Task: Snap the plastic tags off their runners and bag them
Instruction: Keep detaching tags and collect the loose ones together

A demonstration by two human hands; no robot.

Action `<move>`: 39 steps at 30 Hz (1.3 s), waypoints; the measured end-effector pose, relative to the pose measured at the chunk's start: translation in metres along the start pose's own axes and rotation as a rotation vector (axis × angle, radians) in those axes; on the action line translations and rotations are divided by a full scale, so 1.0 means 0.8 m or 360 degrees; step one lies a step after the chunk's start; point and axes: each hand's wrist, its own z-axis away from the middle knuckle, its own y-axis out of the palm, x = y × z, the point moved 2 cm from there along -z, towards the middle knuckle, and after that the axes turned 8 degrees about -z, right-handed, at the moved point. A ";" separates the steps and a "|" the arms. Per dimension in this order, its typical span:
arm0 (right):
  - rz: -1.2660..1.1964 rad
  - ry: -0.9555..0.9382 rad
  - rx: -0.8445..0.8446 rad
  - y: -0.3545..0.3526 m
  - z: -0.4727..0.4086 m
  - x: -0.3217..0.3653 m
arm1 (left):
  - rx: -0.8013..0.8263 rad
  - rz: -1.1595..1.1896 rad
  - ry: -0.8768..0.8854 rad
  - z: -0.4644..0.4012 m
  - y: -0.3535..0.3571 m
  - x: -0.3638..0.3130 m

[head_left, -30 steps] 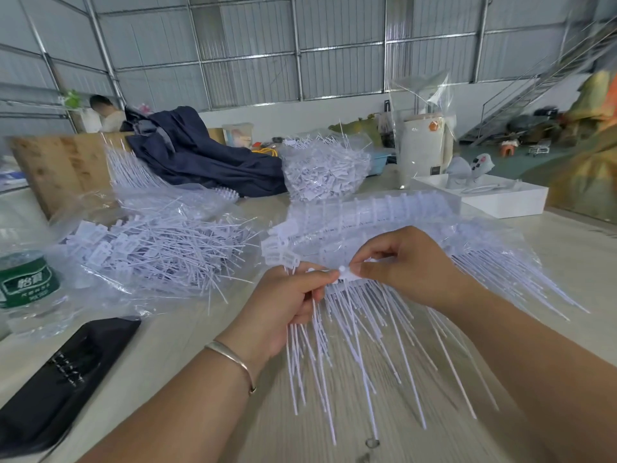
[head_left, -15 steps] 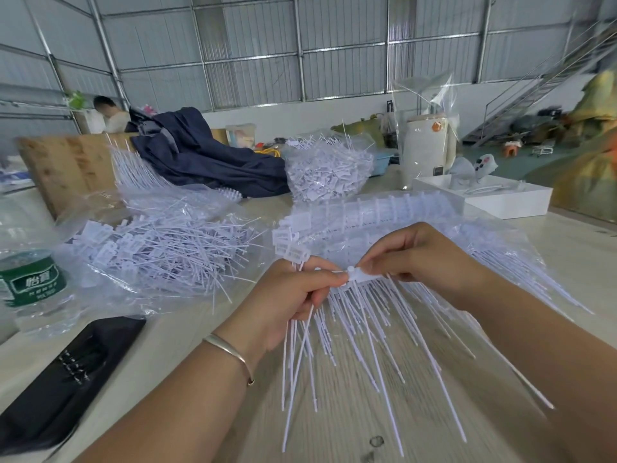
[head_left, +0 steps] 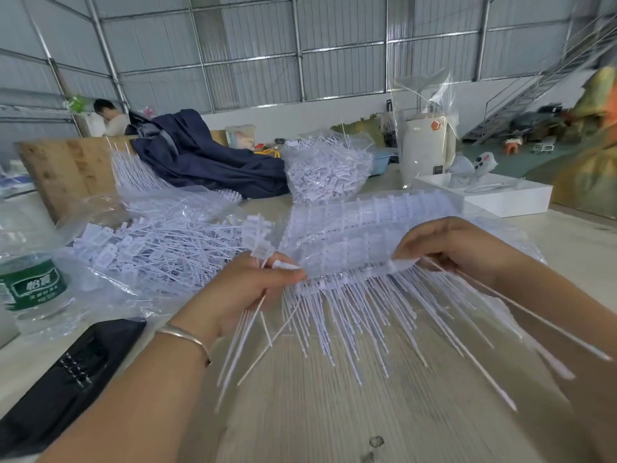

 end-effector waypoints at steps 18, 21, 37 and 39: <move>0.0325 -0.0287 0.0289 0.068 0.003 -0.001 | 0.0023 0.0258 -0.0219 0.007 0.060 -0.015; 0.0266 -0.0302 0.0193 0.063 0.002 -0.005 | 0.0093 0.0172 -0.0124 0.011 0.062 -0.016; -0.0423 -0.0269 0.0241 0.054 0.001 0.002 | 0.0220 0.0893 -0.0123 0.011 0.064 -0.023; -0.0491 -0.0240 0.0300 0.055 0.001 0.001 | 0.0306 0.1025 -0.0139 0.012 0.067 -0.024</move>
